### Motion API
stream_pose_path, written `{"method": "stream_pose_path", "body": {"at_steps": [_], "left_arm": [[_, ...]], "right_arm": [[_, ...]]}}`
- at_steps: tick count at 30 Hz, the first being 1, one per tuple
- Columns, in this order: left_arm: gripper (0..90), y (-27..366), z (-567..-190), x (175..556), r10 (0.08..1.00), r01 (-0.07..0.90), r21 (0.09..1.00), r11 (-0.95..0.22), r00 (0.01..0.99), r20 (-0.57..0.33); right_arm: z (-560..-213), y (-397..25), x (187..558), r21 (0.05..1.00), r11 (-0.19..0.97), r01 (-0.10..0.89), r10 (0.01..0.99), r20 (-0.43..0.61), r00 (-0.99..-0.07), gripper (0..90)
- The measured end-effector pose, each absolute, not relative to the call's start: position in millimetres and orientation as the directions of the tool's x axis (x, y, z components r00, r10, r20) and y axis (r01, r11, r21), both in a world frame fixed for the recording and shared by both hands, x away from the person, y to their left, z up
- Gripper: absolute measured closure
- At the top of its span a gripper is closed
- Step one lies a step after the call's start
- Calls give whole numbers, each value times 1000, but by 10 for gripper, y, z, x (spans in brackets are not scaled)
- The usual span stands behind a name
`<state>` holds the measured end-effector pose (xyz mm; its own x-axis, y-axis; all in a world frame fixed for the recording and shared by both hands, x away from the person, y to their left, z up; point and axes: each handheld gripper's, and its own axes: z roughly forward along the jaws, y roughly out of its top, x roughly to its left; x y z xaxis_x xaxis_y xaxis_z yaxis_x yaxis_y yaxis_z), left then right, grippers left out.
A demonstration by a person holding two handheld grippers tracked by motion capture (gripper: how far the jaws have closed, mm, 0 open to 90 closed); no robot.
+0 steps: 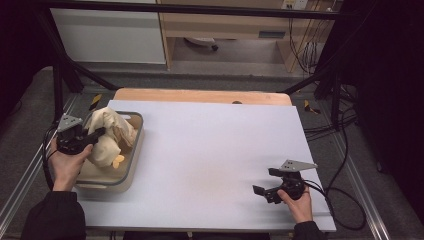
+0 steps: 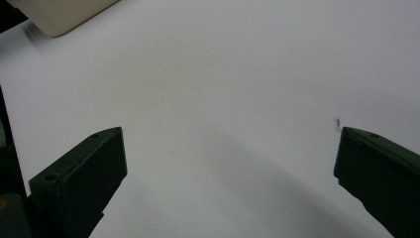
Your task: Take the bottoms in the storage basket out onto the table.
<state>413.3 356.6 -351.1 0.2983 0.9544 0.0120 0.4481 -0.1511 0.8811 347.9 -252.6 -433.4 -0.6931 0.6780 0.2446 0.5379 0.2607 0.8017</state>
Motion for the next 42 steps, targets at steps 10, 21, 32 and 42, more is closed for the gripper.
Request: {"method": "stream_pose_path", "body": {"at_steps": [10, 21, 32, 42], "left_arm": [[746, 3586, -3456, 4085, 954, 433, 890, -139, 299, 3], [746, 3585, -3396, 4050, 952, 418, 899, -132, 305, -2], [747, 3602, -3345, 3994, 951, 400, 908, -126, 309, -5], [748, 3597, -3282, 3951, 949, 379, 917, -121, 316, -6]], "right_arm": [[-4335, -2524, 3480, 800, 262, 540, 679, 245, -692, 4], [-4335, -2525, 3479, 802, 261, 538, 678, 244, -693, 4], [-4336, -2524, 3480, 801, 263, 538, 678, 243, -694, 4], [-4335, -2524, 3480, 800, 264, 539, 679, 243, -693, 4]]}}
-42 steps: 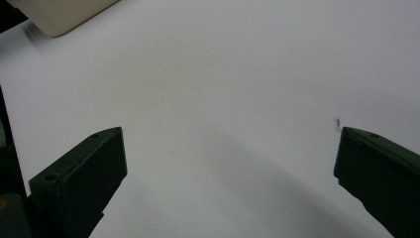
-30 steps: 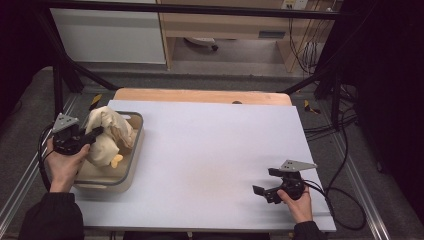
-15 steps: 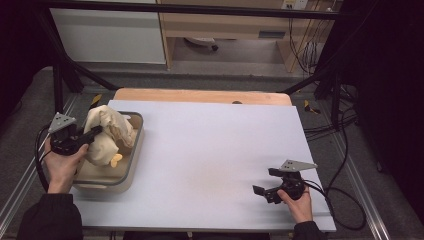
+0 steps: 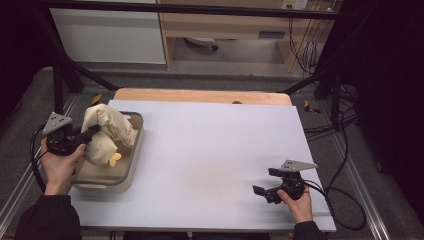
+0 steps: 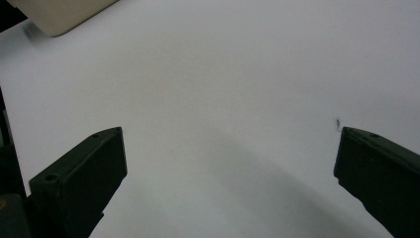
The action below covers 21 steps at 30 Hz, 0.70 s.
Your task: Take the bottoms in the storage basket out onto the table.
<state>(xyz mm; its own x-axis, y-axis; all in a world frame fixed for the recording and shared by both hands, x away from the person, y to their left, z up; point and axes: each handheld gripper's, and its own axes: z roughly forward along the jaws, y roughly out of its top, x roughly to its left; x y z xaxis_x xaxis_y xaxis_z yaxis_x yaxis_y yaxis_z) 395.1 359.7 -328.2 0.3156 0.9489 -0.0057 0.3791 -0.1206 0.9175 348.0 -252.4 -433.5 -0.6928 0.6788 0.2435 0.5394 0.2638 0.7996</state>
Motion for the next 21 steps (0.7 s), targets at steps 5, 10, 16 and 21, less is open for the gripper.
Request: {"method": "stream_pose_path", "body": {"at_steps": [5, 10, 16, 21], "left_arm": [[748, 3609, -3253, 3935, 950, 374, 920, -113, 313, -11], [748, 3623, -3239, 3918, 950, 370, 923, -104, 313, -18], [748, 3629, -3205, 3899, 949, 361, 928, -98, 314, -22], [748, 3621, -3176, 3882, 946, 346, 933, -101, 323, -17]], "right_arm": [[-4336, -2525, 3480, 801, 262, 538, 678, 243, -693, 4], [-4335, -2524, 3479, 799, 264, 541, 679, 244, -692, 4], [-4336, -2525, 3480, 801, 263, 538, 678, 243, -694, 4], [-4335, -2524, 3478, 799, 264, 540, 679, 244, -693, 4]]}}
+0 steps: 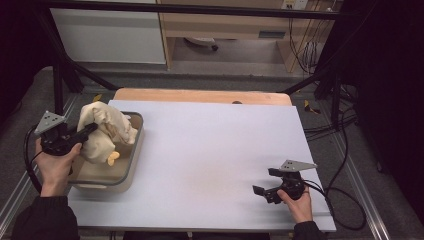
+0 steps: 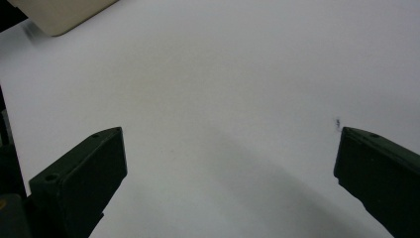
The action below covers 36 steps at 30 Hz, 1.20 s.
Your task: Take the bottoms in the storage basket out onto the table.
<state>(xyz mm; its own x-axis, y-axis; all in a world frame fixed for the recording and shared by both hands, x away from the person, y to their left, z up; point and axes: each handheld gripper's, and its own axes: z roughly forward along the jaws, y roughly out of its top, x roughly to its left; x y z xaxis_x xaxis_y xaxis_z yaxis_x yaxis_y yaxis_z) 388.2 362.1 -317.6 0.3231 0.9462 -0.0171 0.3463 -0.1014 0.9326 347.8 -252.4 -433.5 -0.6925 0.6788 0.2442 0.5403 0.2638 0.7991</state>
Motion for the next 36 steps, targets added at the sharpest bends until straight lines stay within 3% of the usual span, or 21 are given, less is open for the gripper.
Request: {"method": "stream_pose_path", "body": {"at_steps": [36], "left_arm": [[748, 3557, -2949, 3742, 935, 294, 952, -83, 354, -27]], "right_arm": [[-4333, -2526, 3477, 800, 263, 538, 678, 243, -693, 4]]}}
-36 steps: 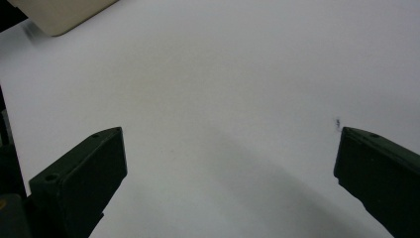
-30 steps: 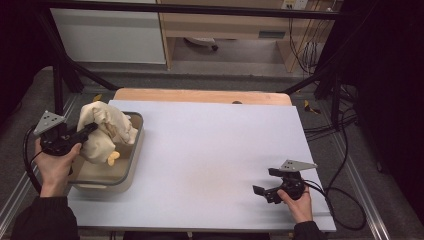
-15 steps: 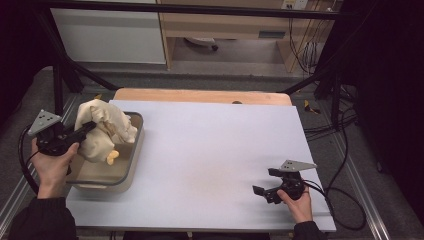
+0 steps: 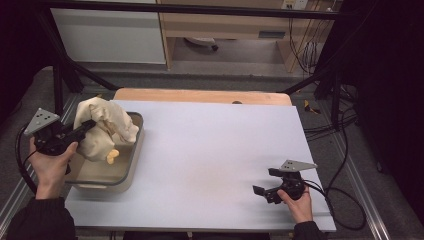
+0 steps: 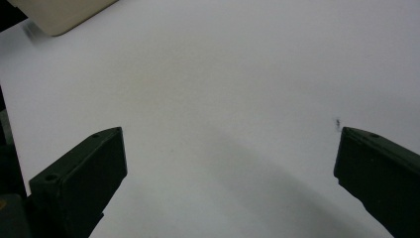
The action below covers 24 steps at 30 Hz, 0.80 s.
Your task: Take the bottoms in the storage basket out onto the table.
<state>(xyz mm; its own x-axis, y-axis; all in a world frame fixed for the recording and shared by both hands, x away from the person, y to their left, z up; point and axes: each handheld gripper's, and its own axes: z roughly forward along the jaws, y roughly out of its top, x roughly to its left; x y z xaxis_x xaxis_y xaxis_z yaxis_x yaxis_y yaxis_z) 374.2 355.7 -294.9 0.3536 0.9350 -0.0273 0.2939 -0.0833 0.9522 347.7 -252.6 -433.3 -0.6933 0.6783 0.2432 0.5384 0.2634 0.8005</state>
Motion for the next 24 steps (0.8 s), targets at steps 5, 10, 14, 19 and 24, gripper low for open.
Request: {"method": "stream_pose_path", "body": {"at_steps": [5, 10, 14, 19, 24], "left_arm": [[748, 3537, -2923, 3722, 932, 285, 955, -85, 360, -24], [749, 3511, -2896, 3715, 931, 278, 957, -86, 365, -23], [748, 3481, -2871, 3711, 928, 271, 958, -90, 372, -18], [748, 3448, -2849, 3713, 925, 267, 959, -90, 380, -19], [748, 3403, -2831, 3719, 921, 264, 960, -92, 389, -19]], "right_arm": [[-4334, -2523, 3477, 799, 265, 540, 679, 243, -693, 4], [-4333, -2525, 3477, 801, 263, 538, 678, 243, -694, 4], [-4333, -2525, 3477, 801, 263, 538, 678, 243, -694, 4], [-4333, -2525, 3478, 801, 263, 538, 678, 244, -694, 4], [-4333, -2525, 3477, 800, 263, 539, 678, 244, -694, 4]]}}
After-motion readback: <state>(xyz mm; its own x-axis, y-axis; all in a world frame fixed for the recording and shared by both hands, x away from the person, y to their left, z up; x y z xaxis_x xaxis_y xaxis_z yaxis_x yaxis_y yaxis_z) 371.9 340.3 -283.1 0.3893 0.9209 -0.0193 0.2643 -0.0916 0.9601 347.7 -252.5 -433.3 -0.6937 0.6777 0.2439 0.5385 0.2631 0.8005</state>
